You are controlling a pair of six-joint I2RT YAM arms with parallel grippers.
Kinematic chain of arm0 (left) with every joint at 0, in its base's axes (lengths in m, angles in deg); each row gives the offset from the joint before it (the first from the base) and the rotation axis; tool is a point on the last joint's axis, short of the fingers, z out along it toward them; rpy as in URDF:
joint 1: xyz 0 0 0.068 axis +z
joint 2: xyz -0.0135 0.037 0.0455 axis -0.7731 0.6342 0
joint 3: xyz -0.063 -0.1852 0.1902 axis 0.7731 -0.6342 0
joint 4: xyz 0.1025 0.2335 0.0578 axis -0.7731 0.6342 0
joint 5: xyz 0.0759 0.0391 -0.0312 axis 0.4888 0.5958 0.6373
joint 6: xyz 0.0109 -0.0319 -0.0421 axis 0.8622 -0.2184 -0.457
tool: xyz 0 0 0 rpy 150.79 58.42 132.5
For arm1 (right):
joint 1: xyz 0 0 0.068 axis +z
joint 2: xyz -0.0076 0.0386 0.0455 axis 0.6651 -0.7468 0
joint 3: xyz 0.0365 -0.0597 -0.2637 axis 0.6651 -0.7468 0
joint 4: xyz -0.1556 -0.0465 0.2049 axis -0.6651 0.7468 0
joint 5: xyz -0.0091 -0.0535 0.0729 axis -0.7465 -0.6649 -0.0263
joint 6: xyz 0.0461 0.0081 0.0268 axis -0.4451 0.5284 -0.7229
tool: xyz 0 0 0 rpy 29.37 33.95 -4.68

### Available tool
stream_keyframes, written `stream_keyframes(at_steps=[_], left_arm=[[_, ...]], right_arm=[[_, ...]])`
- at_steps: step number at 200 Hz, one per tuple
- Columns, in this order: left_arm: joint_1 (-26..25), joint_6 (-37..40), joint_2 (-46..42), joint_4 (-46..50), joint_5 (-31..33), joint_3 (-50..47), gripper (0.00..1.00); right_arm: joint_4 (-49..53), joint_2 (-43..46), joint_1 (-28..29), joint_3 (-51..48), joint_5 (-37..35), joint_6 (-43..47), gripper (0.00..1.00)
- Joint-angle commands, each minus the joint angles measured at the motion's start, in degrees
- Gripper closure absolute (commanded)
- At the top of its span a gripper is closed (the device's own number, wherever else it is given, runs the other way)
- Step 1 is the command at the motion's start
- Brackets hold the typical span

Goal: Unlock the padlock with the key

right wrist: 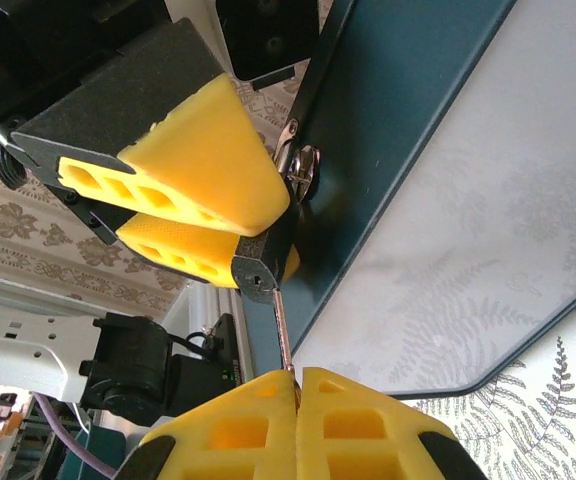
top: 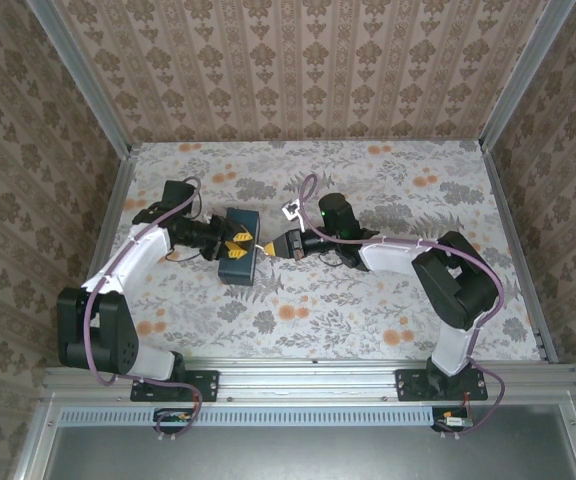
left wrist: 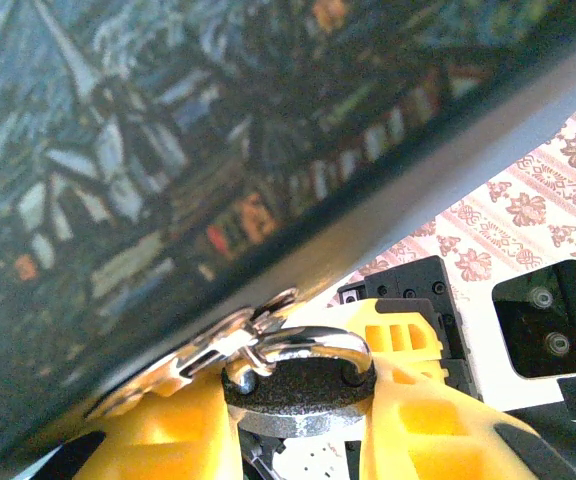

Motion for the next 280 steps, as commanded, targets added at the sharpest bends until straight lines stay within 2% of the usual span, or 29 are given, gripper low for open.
stream_keyframes(at_steps=[1,135,280], left_arm=[[0.4,-0.1,-0.1,-2.0,-2.8,0.6,0.93],[0.8,0.1,0.6,-2.0,-2.6,1.1,0.93],[1.1,0.6,0.6,-0.3,-1.7,1.6,0.93]], right_arm=[[-3.0,-0.7,0.2,2.1,1.5,-0.8,1.0],[-2.3,-1.9,1.3,3.6,1.9,-0.2,1.0],[0.5,-0.1,1.1,0.8,0.7,2.4,1.0]])
